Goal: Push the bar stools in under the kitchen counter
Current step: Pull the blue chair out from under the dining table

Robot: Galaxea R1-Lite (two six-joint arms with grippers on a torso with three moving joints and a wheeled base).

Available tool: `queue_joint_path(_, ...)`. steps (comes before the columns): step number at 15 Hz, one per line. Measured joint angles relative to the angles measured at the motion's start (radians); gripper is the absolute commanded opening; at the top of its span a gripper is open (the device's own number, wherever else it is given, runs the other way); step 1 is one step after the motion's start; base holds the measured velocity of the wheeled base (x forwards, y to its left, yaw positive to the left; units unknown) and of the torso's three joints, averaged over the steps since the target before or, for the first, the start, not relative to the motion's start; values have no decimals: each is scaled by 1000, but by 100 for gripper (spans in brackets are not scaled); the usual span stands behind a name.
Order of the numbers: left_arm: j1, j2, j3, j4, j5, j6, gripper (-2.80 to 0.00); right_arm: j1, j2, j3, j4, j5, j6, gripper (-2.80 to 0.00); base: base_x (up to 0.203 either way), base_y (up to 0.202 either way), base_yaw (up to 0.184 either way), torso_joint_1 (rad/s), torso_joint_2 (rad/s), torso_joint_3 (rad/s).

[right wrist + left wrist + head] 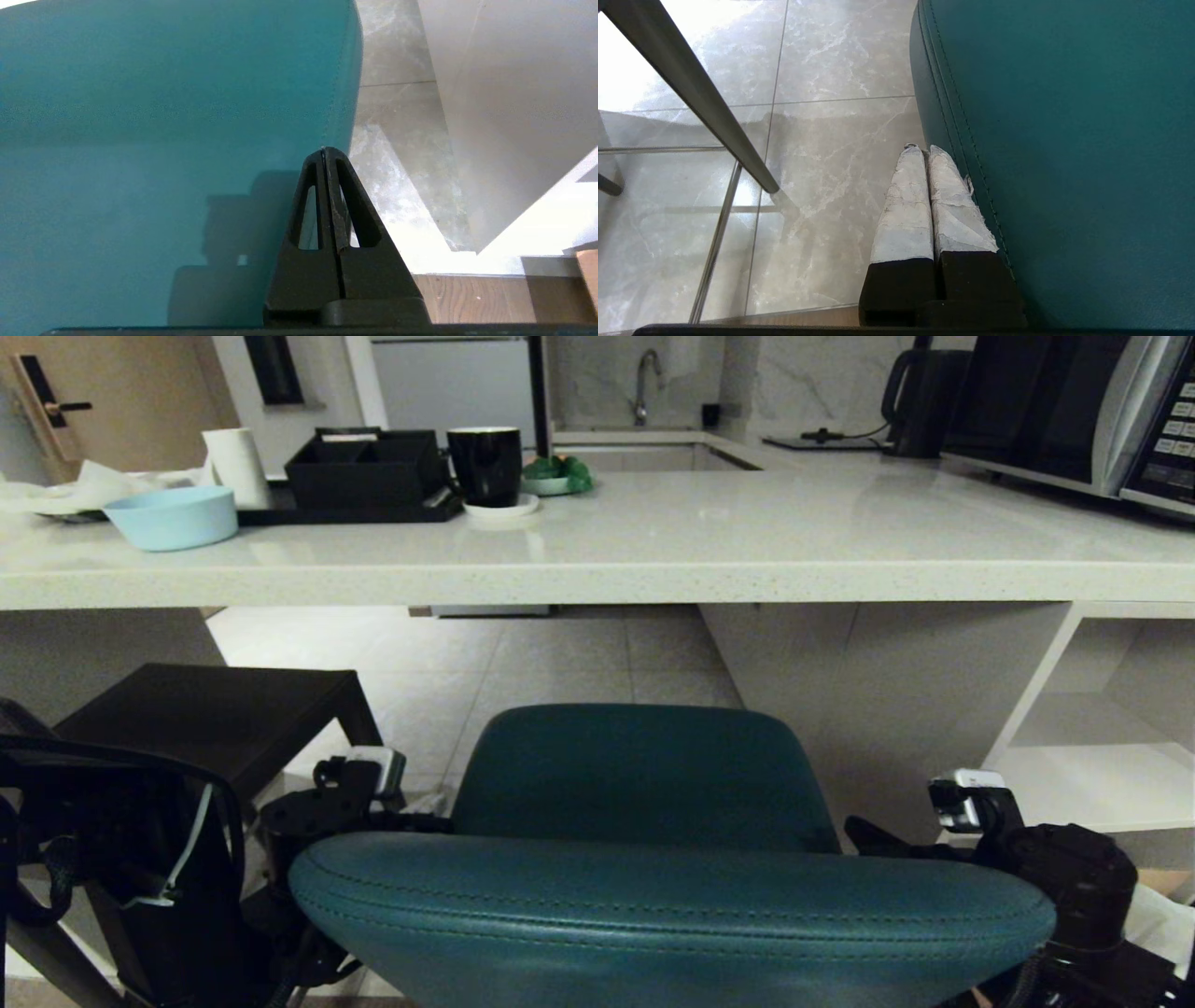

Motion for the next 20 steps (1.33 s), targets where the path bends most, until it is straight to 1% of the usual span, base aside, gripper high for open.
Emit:
queue_joint_path(2, -4, 1, 3, -1, 0, 0, -280, 7, -14, 2, 1, -2, 0, -280, 0, 0, 0, 0, 0, 0)
queue_joint_path(5, -9, 1, 9, -1, 1, 0, -280, -3, -10, -7, -1, -1, 4, -280, -34, 0, 0, 2, 1, -1)
queue_joint_path(8, -12, -1, 14, -1, 3, 0, -280, -18, 6, -16, -6, -1, 5, -280, -183, 0, -2, 3, 2, -1)
queue_joint_path(14, -46, -4, 26, 1, 4, 2, -280, -36, 18, -19, 0, -3, 3, -280, -194, 0, -2, 1, 3, 3)
queue_joint_path(20, -49, -10, 29, 2, 4, 2, -280, -37, 27, -27, -1, -3, 4, -280, -192, 0, -1, 0, 3, 3)
